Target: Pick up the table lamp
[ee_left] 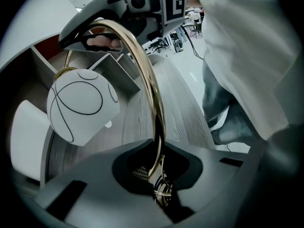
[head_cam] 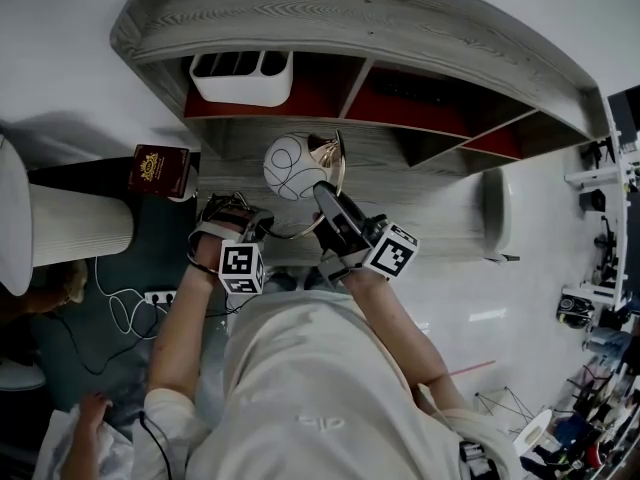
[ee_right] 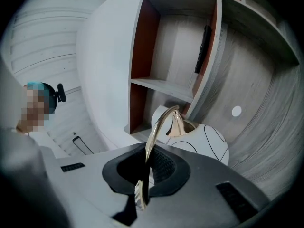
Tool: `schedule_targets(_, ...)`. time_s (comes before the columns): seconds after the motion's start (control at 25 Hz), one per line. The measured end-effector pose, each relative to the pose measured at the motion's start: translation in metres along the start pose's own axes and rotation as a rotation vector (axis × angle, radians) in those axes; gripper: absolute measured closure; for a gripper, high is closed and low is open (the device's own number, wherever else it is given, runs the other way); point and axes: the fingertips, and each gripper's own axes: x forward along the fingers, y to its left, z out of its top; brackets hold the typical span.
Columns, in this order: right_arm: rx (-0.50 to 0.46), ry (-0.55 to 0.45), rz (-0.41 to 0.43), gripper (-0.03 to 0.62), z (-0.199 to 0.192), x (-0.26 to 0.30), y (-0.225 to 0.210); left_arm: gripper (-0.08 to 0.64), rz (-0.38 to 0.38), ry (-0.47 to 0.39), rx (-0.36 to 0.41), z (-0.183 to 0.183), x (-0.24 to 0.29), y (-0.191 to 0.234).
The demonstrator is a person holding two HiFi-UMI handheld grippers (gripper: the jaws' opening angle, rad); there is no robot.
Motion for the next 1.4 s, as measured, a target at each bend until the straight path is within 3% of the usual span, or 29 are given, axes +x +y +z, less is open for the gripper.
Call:
schedule_targets(0.48,0.054,-0.027,0.036,0.563,0.005,0.001,0.004,0.523,-0.032,0.018,0.028,0.000,-0.011,-0.002)
schedule_targets(1.4,0.028,-0.001,0.020,0.563,-0.005,-0.010,0.009,0.523,-0.045,0.024,0.048,0.004,-0.008,-0.013)
